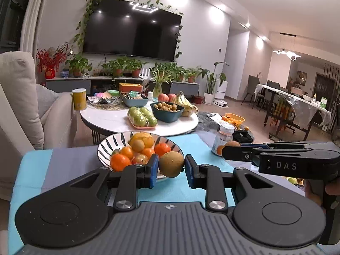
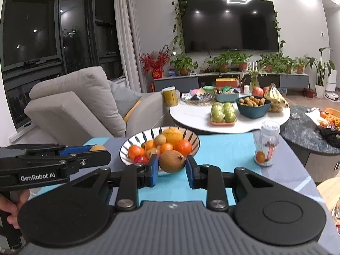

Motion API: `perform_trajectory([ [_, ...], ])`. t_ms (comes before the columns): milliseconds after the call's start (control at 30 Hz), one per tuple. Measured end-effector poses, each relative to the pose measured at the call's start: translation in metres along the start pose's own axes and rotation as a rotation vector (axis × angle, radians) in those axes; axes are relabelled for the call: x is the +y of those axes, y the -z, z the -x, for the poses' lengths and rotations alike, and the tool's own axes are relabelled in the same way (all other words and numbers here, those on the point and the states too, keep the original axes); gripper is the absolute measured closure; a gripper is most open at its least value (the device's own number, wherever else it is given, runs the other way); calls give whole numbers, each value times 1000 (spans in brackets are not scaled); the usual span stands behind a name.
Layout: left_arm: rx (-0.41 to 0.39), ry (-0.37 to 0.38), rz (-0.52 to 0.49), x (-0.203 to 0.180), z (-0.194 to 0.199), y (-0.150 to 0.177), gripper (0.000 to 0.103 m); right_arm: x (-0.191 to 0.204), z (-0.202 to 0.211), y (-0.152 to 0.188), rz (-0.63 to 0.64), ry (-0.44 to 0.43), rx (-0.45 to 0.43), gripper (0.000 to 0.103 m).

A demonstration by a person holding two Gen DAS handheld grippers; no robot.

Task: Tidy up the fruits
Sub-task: 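Carry both brown fruits into the striped bowl and open both grippers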

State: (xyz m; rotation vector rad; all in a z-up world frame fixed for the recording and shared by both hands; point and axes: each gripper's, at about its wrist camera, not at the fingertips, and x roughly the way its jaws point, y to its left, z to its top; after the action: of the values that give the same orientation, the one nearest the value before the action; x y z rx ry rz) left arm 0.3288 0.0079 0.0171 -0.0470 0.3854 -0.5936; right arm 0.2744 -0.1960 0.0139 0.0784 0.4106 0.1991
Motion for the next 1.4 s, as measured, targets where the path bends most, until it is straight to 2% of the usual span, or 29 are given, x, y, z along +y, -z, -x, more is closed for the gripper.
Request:
perform_trajectory([
  [167,-33,-27,16,3,2,-5,78,1,-4,-6,11,3,-9,66],
  [433,-43,-56,0,8,2,-8,78,2,-9,-17,18,3,-32,66],
  [767,-55,-62,19,32,-17,-15,78,6,-34,-37,68,-28,-61,66],
  [867,-46,-43,51,43,-27,-13,78,7,-48,-40,87,-61,-53,66],
  [1033,-36,-44,116,57,-42,-5,78,6,-74,-33,120,-68,0,66],
  [1100,-24,-47,111,59,-44,-4,78,4,-81,-31,113,-71,23,66],
  [1400,-14,-61,137,63,-39,-5,78,3,-80,-25,50,-65,35,66],
])
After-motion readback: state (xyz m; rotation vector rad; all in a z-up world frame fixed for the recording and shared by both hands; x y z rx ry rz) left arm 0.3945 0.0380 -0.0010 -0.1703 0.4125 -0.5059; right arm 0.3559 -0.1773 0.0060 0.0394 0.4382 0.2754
